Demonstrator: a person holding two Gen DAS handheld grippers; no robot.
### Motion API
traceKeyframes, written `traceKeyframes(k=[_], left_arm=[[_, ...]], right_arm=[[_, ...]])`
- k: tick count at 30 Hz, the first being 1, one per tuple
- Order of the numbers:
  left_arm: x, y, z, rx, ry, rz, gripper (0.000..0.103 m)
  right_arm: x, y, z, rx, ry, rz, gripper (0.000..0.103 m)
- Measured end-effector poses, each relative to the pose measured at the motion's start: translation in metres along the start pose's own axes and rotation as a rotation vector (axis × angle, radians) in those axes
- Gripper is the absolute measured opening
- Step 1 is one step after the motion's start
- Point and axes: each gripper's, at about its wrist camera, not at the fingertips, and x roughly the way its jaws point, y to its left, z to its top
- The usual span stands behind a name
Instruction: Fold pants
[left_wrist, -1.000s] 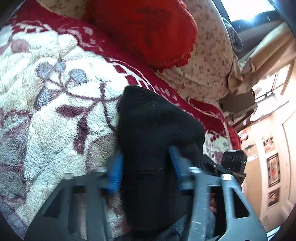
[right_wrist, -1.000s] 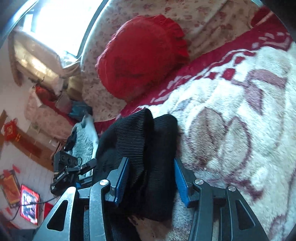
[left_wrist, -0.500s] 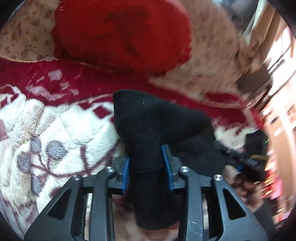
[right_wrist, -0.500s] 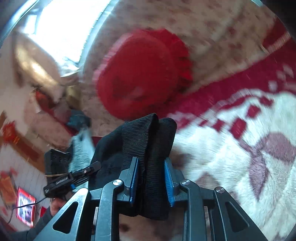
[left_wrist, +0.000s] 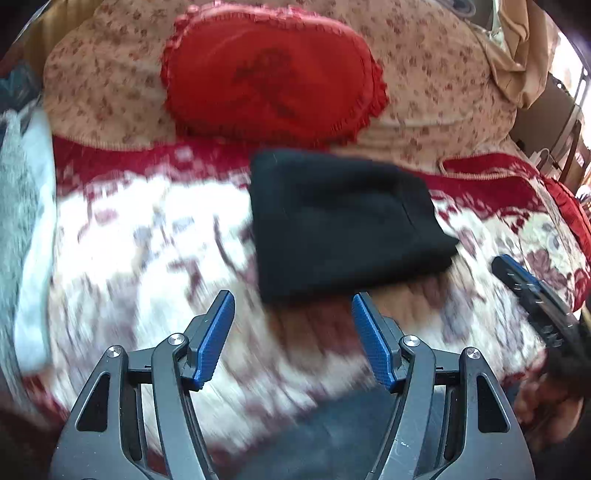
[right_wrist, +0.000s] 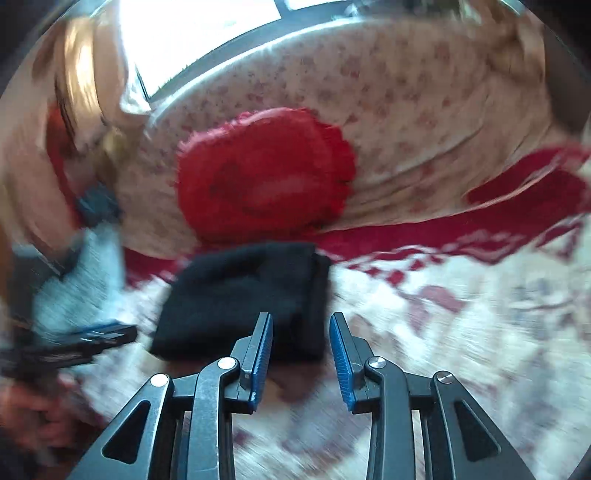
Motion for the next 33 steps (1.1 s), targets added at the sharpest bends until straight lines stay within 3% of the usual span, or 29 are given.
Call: traceKeyframes(k=[2,5,8,33], left_arm=[[0.004,-0.016,-0.012,0.030,0.026,0.028,0.066],[0.005,-0.029,-0.013,0.082,0.008,0.125,0.066],[0.004,-0.030,-0.016,0.087,-0.006,0.159,0.066],[0.009,-0.031,-0.016,0.101,0.010,0.178,0.066]], right_arm=[[0.001,0.005,-0.011,-0.008,0.026,-0.043,0.030],[0.006,0.003,-0.018,-0.006,0.056,-0.028,0.030],[0.003,-0.007,-0.022,-0.002,0.055,-0.039,0.030],[0.012,0.006,-0.028,-0.014,0.086,-0.019,0.030]])
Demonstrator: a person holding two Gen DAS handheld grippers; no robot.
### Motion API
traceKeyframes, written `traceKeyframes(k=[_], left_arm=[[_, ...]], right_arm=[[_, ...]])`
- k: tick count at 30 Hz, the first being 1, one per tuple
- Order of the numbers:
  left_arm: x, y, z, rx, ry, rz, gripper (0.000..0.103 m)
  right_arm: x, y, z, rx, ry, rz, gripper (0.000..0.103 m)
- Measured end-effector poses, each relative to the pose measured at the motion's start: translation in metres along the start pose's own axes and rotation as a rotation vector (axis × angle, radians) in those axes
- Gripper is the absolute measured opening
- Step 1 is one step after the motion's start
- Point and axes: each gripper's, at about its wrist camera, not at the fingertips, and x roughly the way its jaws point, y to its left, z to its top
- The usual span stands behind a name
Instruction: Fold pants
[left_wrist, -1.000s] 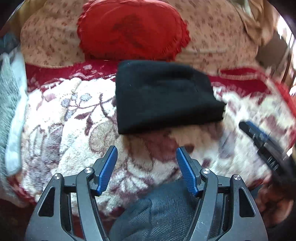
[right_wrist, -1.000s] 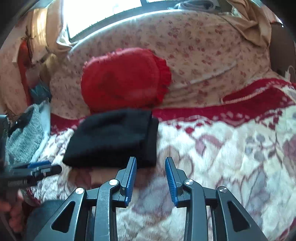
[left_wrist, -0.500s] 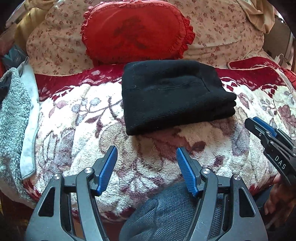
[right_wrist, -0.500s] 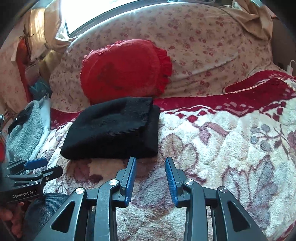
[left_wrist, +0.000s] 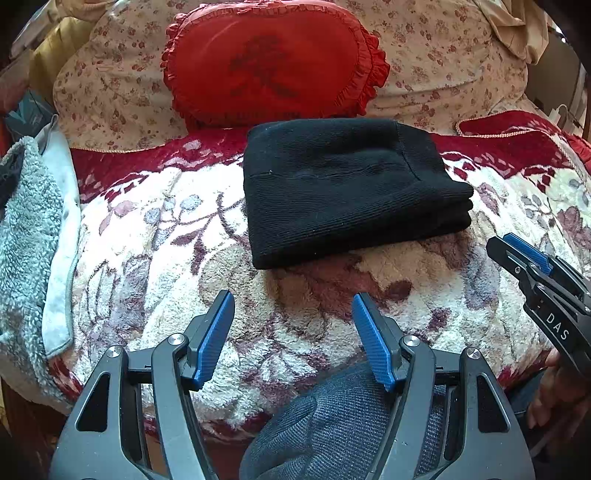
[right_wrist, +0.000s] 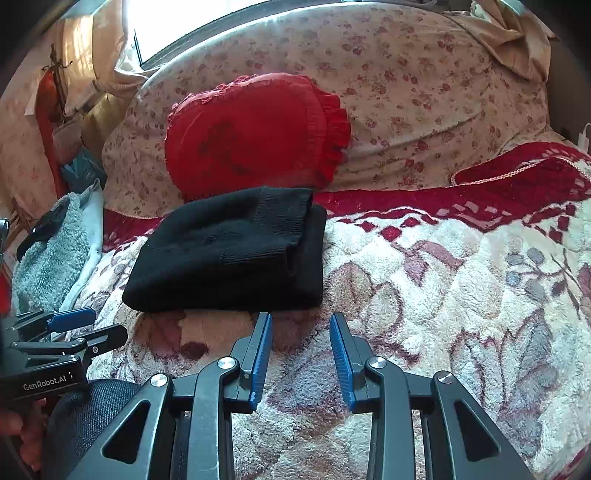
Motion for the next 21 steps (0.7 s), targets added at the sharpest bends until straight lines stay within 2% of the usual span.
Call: traceKeyframes(k=[6,10,11,12,16,18,21], left_arm=[[-0.005,-0.002,0.001,0.016,-0.026,0.007,0.066],[-0.015,-0.002,0.002,0.028,-0.065,-0.021,0.067],[-0.017,-0.001,0.003,0.026,-0.071,-0.033,0.071],[-0.018,0.000,0.003,0.024,-0.074,-0.046,0.081],[-0.021,0.005,0.004,0.010,-0.084,-0.100,0.091],[-0.024,0.008,0.005,-0.006,-0.095,-0.110,0.102],[-0.027,0.011,0.006,-0.010,-0.110,-0.123,0.102]], right_arm=[[0.000,0.000,0.000,0.003,-0.008,0.005,0.030],[0.004,0.001,-0.002,-0.002,0.000,0.000,0.030],[0.005,0.001,-0.002,-0.005,0.001,-0.001,0.030],[0.005,0.002,-0.002,-0.009,0.001,-0.003,0.030],[0.004,0.002,-0.002,-0.015,0.002,-0.004,0.030],[0.003,0.002,-0.002,-0.013,-0.001,0.000,0.030],[0.002,0.002,-0.001,-0.015,-0.005,0.001,0.030]])
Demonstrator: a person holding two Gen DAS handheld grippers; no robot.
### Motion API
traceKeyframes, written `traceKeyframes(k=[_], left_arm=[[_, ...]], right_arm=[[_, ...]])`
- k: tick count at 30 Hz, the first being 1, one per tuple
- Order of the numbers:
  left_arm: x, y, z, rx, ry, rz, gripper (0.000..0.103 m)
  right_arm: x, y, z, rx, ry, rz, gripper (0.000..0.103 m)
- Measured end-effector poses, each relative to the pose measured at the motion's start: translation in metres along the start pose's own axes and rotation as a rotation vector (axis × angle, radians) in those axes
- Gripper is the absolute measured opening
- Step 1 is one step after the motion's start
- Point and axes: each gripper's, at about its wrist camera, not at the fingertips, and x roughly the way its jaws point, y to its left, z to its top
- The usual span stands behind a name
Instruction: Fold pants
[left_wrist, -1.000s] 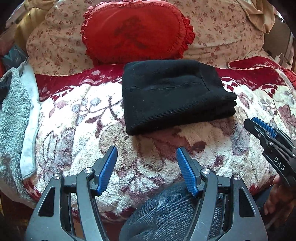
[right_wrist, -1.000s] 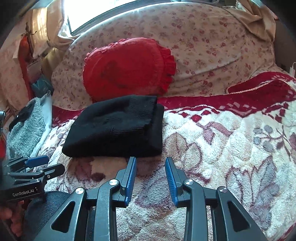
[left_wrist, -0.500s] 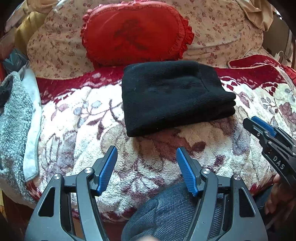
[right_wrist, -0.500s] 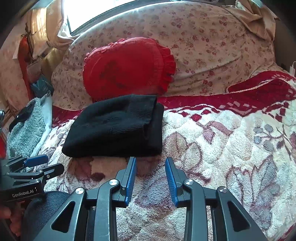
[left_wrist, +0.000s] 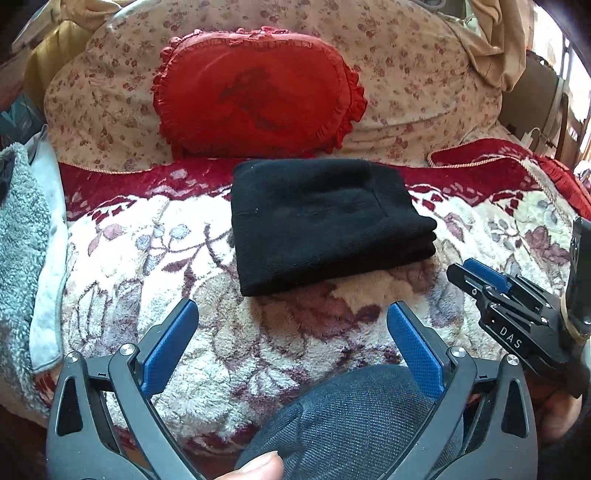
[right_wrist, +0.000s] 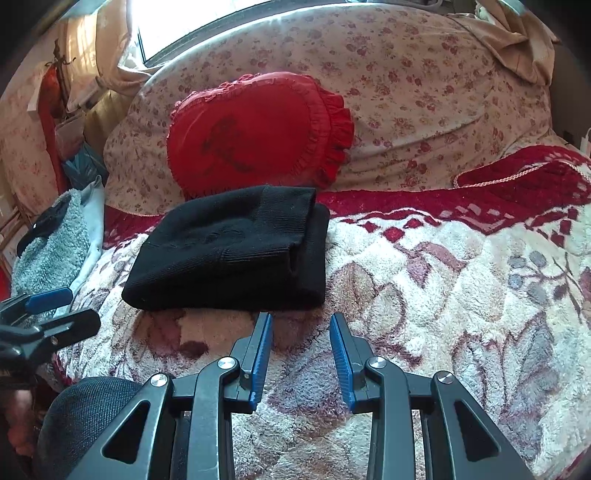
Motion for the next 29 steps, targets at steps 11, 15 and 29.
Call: traceKeyframes(k=[11,15,29], left_arm=[[0.000,0.008,0.003,-0.073,0.037,0.010,0.102],[0.014,0.013,-0.002,-0.144,0.134,0.020,0.102],[0.022,0.006,-0.009,-0.106,0.161,-0.023,0.102]], right_arm=[[-0.003,0.002,0.001,-0.008,0.000,0.004,0.030],[-0.003,0.003,0.001,-0.016,0.001,0.005,0.030],[-0.001,0.003,0.001,-0.022,0.003,0.005,0.030]])
